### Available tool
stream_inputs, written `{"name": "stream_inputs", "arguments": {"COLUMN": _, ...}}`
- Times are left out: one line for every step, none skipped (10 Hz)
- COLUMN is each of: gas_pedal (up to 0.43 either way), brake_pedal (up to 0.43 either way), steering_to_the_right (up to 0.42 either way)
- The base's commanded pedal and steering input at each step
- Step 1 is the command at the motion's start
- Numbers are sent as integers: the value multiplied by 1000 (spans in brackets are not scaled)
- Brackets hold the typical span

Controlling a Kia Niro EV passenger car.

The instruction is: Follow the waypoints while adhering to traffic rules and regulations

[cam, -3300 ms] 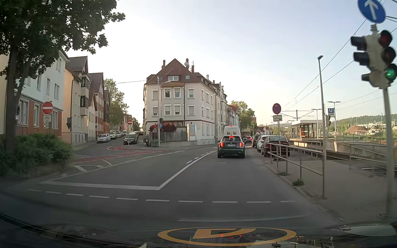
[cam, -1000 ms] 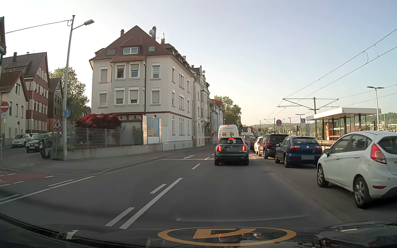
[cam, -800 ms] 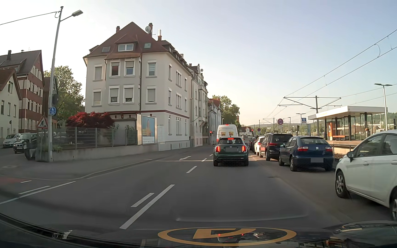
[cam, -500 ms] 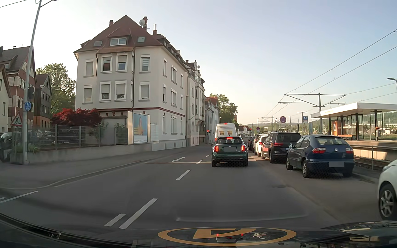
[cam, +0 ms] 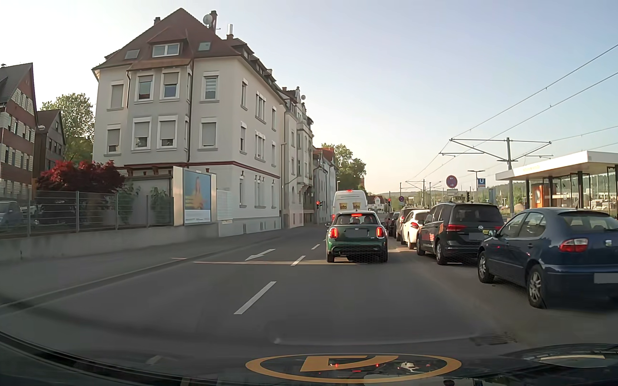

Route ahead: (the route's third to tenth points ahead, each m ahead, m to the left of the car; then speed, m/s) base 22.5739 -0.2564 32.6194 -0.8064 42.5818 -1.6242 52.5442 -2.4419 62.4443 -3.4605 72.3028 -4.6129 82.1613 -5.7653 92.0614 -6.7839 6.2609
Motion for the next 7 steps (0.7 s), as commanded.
{"name": "stream_inputs", "arguments": {"gas_pedal": 0, "brake_pedal": 98, "steering_to_the_right": 16}}
{"name": "stream_inputs", "arguments": {"gas_pedal": 0, "brake_pedal": 110, "steering_to_the_right": 16}}
{"name": "stream_inputs", "arguments": {"gas_pedal": 0, "brake_pedal": 110, "steering_to_the_right": 17}}
{"name": "stream_inputs", "arguments": {"gas_pedal": 0, "brake_pedal": 110, "steering_to_the_right": 17}}
{"name": "stream_inputs", "arguments": {"gas_pedal": 0, "brake_pedal": 116, "steering_to_the_right": 18}}
{"name": "stream_inputs", "arguments": {"gas_pedal": 0, "brake_pedal": 116, "steering_to_the_right": 18}}
{"name": "stream_inputs", "arguments": {"gas_pedal": 0, "brake_pedal": 122, "steering_to_the_right": 18}}
